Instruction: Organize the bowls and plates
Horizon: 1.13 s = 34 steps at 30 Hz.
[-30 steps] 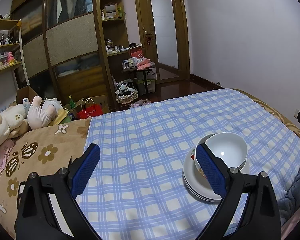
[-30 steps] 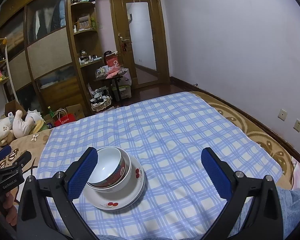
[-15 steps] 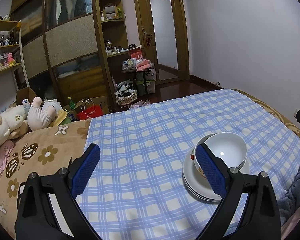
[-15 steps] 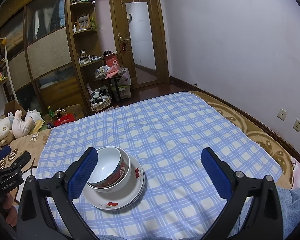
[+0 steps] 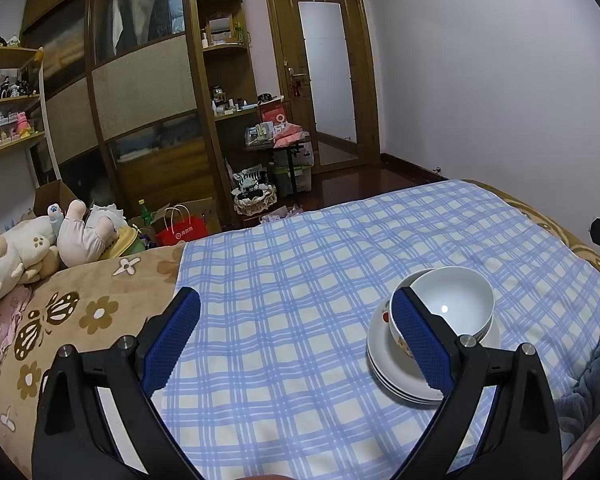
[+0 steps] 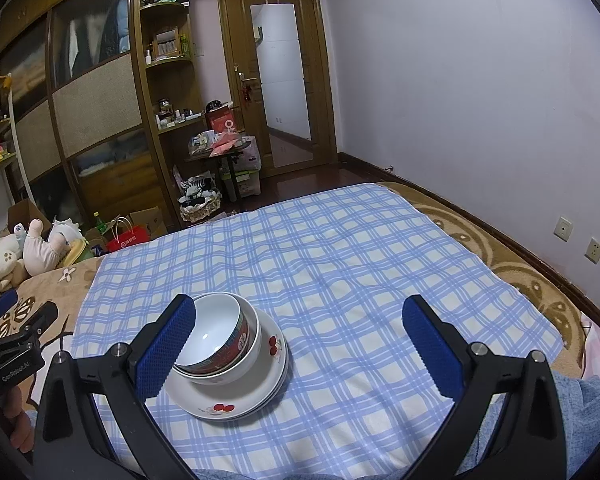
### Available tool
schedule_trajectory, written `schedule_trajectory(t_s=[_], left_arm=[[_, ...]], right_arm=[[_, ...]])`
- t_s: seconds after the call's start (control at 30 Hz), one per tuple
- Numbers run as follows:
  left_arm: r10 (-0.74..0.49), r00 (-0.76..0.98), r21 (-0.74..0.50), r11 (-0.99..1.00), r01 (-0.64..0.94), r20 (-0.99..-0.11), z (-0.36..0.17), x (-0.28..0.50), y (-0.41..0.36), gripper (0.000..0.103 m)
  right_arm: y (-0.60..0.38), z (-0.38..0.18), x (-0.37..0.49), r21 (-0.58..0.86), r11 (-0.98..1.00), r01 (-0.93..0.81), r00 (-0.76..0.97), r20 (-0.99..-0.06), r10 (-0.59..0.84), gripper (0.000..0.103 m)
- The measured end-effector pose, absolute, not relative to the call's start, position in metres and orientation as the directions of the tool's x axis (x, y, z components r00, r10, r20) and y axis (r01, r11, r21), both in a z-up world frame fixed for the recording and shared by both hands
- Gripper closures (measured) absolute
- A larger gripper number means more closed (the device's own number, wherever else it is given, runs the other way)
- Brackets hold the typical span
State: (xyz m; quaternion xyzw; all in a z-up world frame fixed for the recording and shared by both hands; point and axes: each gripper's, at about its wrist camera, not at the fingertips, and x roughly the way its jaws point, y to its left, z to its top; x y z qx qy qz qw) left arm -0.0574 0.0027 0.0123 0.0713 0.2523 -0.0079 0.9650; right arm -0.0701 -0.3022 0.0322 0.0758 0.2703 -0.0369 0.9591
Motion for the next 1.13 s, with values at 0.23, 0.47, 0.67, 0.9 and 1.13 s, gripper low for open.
schedule_trajectory(t_s=[0.23, 0.47, 0.67, 0.9, 1.13], left_arm=[[0.022, 0.871, 0.135, 0.989, 0.051, -0.490, 0.013, -0.057, 0.002, 0.008], [0.025, 0.871, 0.135, 0.990, 0.047, -0.491, 0.013, -0.057, 0.003, 0.008], [0.022, 0.866, 0.125, 0.991, 0.047, -0.499, 0.011, -0.057, 0.006, 0.008], [0.032, 0.867, 0.129, 0.991, 0.038, -0.498, 0.012, -0.057, 0.008, 0.008], [0.027, 0.859, 0.107, 0.994, 0.033, -0.512, 0.010, -0.055, 0.013, 0.007]], right_arm=[[-0.302, 0.033, -0.069, 0.126, 0.986, 0.112, 0.851, -0.524, -0.030, 0.000], [-0.302, 0.034, -0.069, 0.127, 0.986, 0.113, 0.851, -0.525, -0.030, 0.000], [-0.303, 0.034, -0.069, 0.126, 0.986, 0.111, 0.850, -0.525, -0.029, 0.000], [-0.303, 0.032, -0.071, 0.126, 0.986, 0.114, 0.849, -0.528, -0.031, 0.000], [-0.303, 0.033, -0.071, 0.126, 0.986, 0.113, 0.849, -0.528, -0.030, 0.000]])
